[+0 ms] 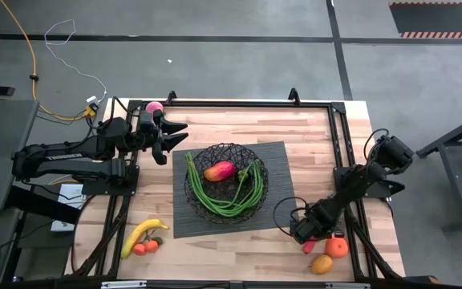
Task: Build produce basket
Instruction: Put the orange carrot into the black mesh basket
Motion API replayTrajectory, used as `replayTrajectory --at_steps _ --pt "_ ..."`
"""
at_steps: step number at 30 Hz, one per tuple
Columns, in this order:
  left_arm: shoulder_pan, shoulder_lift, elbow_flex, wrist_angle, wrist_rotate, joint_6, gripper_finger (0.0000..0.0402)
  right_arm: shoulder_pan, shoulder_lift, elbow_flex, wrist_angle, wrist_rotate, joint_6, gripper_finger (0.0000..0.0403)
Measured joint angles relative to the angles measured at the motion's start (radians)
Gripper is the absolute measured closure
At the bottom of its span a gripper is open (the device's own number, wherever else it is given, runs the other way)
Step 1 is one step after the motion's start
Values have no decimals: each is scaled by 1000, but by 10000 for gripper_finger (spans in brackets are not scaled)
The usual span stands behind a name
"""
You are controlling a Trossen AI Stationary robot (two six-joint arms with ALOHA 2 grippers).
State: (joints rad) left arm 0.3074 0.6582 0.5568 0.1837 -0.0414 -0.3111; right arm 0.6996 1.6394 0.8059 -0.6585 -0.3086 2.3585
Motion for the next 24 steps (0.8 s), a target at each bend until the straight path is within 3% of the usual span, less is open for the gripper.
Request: replayTrajectory --at_steps 7,16,24 --pt "0 0 0 0 0 0 229 -5 2 -1 -21 15 -11 246" --pt "0 0 0 0 0 0 229 -5 -11 0 -21 35 -61 335" --pt "0 0 0 1 0 0 229 -5 -172 -5 -138 151 -184 363"
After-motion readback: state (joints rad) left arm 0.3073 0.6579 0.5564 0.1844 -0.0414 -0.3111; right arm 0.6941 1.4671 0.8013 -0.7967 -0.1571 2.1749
